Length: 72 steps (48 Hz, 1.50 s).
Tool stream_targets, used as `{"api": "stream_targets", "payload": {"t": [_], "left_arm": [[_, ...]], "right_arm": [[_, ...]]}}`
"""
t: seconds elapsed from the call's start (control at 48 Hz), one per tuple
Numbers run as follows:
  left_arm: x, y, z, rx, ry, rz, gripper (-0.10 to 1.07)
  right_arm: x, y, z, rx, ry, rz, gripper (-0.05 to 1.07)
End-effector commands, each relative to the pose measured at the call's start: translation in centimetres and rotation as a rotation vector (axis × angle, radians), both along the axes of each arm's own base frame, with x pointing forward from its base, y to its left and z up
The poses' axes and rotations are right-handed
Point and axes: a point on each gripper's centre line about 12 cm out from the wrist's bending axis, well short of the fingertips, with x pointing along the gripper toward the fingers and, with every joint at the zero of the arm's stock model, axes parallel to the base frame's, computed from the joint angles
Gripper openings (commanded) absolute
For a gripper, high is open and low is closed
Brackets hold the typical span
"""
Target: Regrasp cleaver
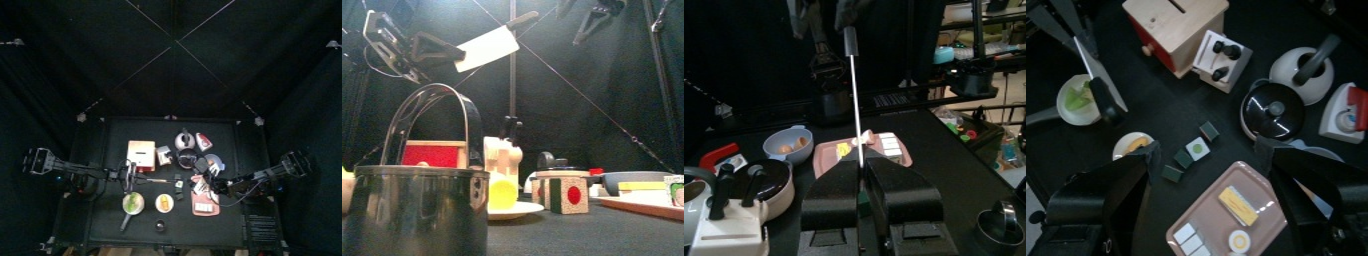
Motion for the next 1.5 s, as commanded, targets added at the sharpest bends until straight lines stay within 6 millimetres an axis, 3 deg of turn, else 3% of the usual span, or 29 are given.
{"api": "stream_targets", "payload": {"t": [0.0, 0.104, 0.208, 0.417, 0.667, 0.917, 1.479], "left_arm": [[0.2, 0.1, 0.6, 0.000, -0.023, 0.002, 0.40], [0.1, 0.1, 0.5, 0.000, -0.017, 0.003, 0.40], [0.1, 0.1, 0.4, 0.001, -0.012, 0.003, 0.40], [0.0, 0.1, 0.1, 0.001, -0.002, 0.003, 0.40], [-0.2, 0.1, -0.1, 0.001, 0.003, 0.006, 0.40], [0.0, 0.2, 0.0, -0.001, 0.003, 0.008, 0.40], [0.4, 0.1, -0.2, -0.001, 0.011, 0.007, 0.40]], "right_arm": [[0.0, -2.8, 1.6, 0.111, 0.011, -0.078, 1.04], [0.5, -4.0, 0.6, 0.204, 0.105, 0.004, 1.04], [2.0, -3.8, -0.6, 0.224, 0.160, 0.178, 1.04], [3.0, -3.9, -0.2, -0.018, 0.006, 0.421, 1.04], [0.2, -3.0, -1.9, -0.132, -0.308, 0.528, 1.04], [-1.5, -2.3, -2.6, -0.175, -0.481, 0.580, 1.04], [3.7, -1.3, -3.9, -0.208, -0.433, 0.641, 1.04]]}}
